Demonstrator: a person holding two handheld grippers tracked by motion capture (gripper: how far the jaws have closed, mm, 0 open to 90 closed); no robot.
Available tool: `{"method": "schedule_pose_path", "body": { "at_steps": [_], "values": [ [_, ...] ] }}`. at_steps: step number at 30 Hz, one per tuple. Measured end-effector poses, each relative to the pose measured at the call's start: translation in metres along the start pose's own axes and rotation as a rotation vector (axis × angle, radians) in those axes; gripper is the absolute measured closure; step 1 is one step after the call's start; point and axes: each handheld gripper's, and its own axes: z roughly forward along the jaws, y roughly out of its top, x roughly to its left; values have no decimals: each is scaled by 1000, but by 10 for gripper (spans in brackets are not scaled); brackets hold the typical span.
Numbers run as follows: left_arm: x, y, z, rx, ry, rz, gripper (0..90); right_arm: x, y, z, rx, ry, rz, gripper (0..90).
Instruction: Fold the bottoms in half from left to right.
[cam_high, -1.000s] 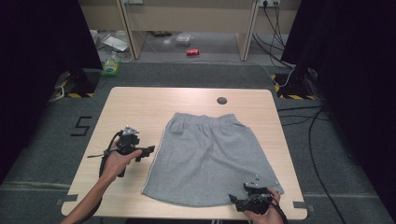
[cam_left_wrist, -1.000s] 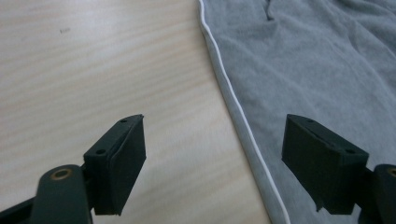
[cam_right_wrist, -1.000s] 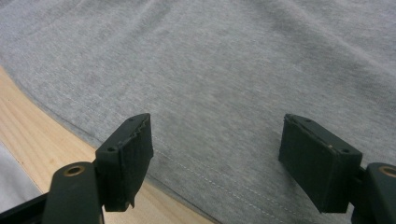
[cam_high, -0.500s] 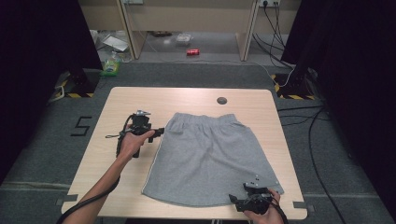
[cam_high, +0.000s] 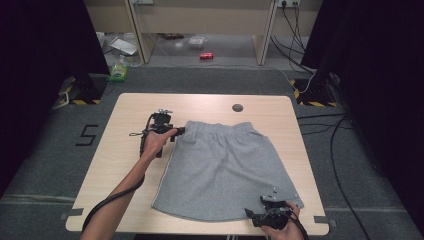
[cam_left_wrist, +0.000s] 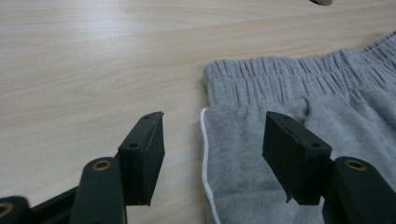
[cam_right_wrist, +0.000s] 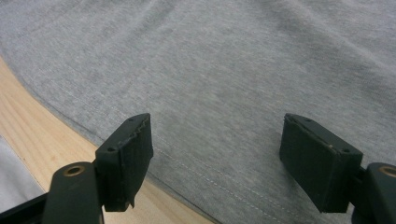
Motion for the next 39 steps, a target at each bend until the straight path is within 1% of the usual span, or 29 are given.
{"method": "schedule_pose_path", "body": {
  "at_steps": [2,5,8,9,11,13,14,15,16,17,18,20,21,23,26,27,31,32,34,37,39],
  "values": [
    [-1,3,4,0,4,4,412,0,0,0,0,-1,-5,260],
    [-1,8,8,4,7,-3,442,0,0,0,0,0,-5,260],
    [-4,9,16,30,15,20,455,0,0,0,2,1,-6,260],
    [-4,9,16,30,15,20,458,0,0,0,2,2,-9,260],
    [-5,11,24,52,17,26,462,0,0,0,2,2,-8,260],
    [-5,12,29,63,4,22,466,0,0,0,2,2,-8,260],
    [-5,12,29,63,4,22,466,0,0,0,3,3,-9,260],
    [-4,12,35,82,1,37,476,0,0,0,3,3,-8,260],
    [-4,12,38,89,12,48,489,0,0,0,2,3,-7,261],
    [-4,12,38,89,12,48,499,0,0,0,2,3,-7,261],
    [-3,10,42,98,4,40,512,-1,0,0,2,5,-6,261],
    [-4,10,42,96,-3,40,538,-1,0,0,2,4,-10,260],
    [-5,9,42,99,-8,43,576,-1,0,0,2,4,-11,260],
    [-6,9,42,103,-2,50,636,-1,0,0,2,4,-13,260],
    [-12,11,43,123,20,92,718,1,1,1,1,3,-13,261],
    [-13,12,44,128,19,96,731,2,1,1,2,4,-12,261],
    [-12,12,44,132,13,94,754,6,3,5,1,10,-29,262],
    [-12,11,44,127,10,95,758,9,6,8,-2,20,-43,272],
    [-11,11,43,129,7,96,762,13,8,11,-7,27,-47,282],
    [-12,12,43,133,14,95,765,21,13,15,-35,44,-62,285],
    [-13,12,44,135,20,105,767,28,18,17,-54,52,-73,285]
  ]
}}
